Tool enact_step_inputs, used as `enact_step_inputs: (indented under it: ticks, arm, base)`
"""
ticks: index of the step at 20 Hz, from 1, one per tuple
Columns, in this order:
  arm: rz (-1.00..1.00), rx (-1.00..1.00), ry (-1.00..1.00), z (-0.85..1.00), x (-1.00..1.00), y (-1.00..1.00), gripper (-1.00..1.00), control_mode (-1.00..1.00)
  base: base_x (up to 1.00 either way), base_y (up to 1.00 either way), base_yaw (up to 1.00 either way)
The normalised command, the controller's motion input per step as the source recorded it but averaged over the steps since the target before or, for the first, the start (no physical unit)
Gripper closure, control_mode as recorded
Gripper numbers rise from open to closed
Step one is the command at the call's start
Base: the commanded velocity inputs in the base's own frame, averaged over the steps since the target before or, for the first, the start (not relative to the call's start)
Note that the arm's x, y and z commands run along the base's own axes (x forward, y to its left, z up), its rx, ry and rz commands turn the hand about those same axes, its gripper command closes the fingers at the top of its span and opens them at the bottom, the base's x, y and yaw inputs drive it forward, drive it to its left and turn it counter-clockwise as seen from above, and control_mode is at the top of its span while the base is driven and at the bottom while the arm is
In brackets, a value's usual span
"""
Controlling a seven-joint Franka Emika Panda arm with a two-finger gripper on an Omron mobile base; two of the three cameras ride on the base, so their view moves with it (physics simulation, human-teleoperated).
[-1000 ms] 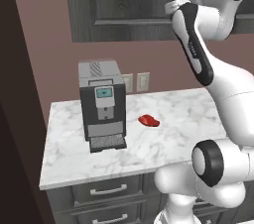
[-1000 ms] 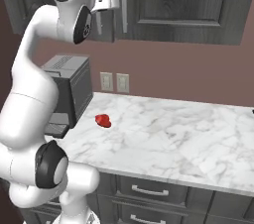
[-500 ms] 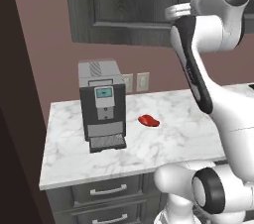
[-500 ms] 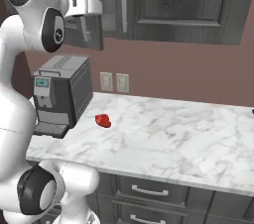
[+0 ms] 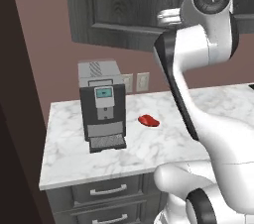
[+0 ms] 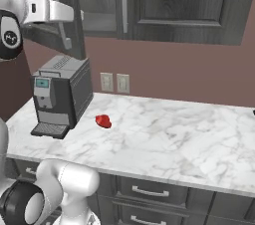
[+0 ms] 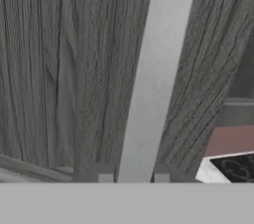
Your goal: Retrieve the tupperware from the cabinet, then place the raw meat into the tupperware to avoid contamination.
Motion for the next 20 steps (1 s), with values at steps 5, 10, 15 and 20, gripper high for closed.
enact_step_inputs:
  ticks: [5, 10, 15, 20]
  arm:
    - [-0.19, -0.03, 0.04, -0.03, -0.53, 0.39, 1.00, -1.00]
    - [-0.14, 0.00, 0.00, -0.03, -0.42, 0.14, 1.00, -1.00]
    - [-0.10, 0.00, 0.00, -0.07, -0.25, 0.16, -1.00, -1.00]
    - [-0.03, 0.00, 0.00, 0.00, -0.12, 0.00, -1.00, -1.00]
  base:
    - [0.00, 0.00, 0.00]
    - [0.00, 0.00, 0.00]
    - [0.00, 0.00, 0.00]
    - [0.00, 0.00, 0.00]
